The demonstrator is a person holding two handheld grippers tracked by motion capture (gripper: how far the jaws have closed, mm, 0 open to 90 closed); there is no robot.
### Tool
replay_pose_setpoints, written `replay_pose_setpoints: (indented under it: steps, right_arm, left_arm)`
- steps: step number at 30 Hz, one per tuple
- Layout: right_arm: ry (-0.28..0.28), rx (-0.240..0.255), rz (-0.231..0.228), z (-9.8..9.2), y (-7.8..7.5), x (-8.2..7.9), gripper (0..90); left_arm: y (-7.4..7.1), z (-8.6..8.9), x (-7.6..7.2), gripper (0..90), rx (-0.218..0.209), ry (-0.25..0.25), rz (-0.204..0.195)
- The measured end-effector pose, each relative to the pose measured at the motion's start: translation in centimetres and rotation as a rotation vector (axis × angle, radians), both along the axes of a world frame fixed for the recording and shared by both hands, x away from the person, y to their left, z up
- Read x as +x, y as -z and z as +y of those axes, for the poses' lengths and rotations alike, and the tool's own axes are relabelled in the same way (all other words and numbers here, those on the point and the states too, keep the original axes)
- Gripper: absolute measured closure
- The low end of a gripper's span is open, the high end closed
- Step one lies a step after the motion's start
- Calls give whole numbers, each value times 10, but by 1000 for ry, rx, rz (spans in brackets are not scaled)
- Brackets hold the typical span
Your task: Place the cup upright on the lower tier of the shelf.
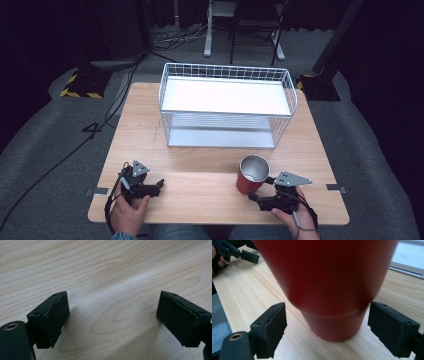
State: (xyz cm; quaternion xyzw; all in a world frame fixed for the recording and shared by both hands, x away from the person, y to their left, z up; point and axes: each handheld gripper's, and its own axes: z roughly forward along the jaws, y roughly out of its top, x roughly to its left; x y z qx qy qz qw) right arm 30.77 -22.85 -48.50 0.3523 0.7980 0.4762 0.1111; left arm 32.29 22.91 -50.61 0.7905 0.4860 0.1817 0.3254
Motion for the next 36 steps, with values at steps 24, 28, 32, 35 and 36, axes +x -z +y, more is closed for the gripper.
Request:
replay_pose_setpoints:
  steps: [24,28,32,35,36]
  right_arm:
    - [35,18,-14,25,17,21,123]
    - [31,-2,-32,27,17,21,138]
    - [33,-6,-34,28,17,21,140]
    - [34,-11,-37,28,17,21,143]
    - [34,-12,-36,28,16,20,144]
  left_arm:
    - [0,0,0,116,0,0,0]
    - [0,0,0,115,0,0,0]
    - [0,0,0,115,0,0,0]
    - [0,0,0,115,0,0,0]
    - [0,0,0,115,0,0,0]
